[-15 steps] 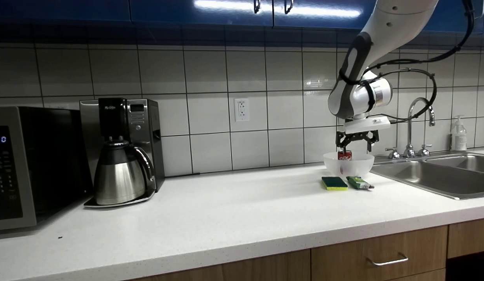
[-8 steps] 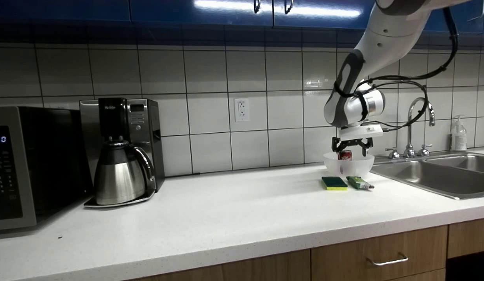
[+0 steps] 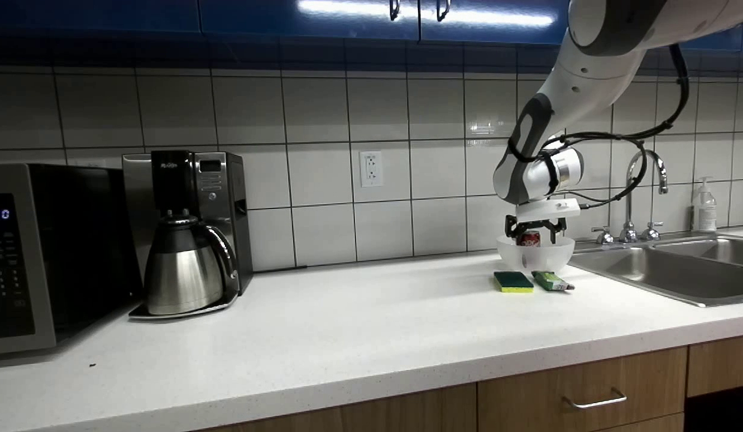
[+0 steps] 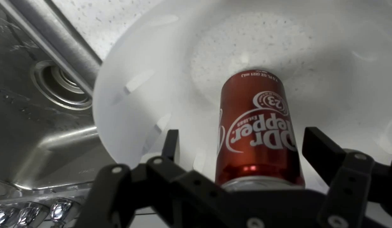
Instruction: Take the can out of the bowl
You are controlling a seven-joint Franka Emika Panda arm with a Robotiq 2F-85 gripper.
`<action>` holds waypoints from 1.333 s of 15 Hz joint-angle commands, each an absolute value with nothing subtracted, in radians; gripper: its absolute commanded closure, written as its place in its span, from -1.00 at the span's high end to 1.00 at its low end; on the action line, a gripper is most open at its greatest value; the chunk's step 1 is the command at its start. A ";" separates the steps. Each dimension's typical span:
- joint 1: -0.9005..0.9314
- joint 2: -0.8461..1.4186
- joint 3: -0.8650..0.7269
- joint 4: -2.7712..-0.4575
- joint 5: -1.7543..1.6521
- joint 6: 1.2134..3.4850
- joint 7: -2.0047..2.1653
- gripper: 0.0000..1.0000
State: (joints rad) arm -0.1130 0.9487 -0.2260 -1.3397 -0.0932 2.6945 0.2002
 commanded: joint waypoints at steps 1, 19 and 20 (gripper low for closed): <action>-0.111 1.010 -0.237 -1.227 -0.077 2.637 0.220 1.00; -0.113 1.082 -0.247 -1.079 -0.091 2.497 0.248 0.16; -0.112 1.079 -0.247 -1.082 -0.092 2.494 0.248 -0.03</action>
State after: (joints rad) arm -0.1122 1.0643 -0.2366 -1.1257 -0.0929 2.5394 0.2328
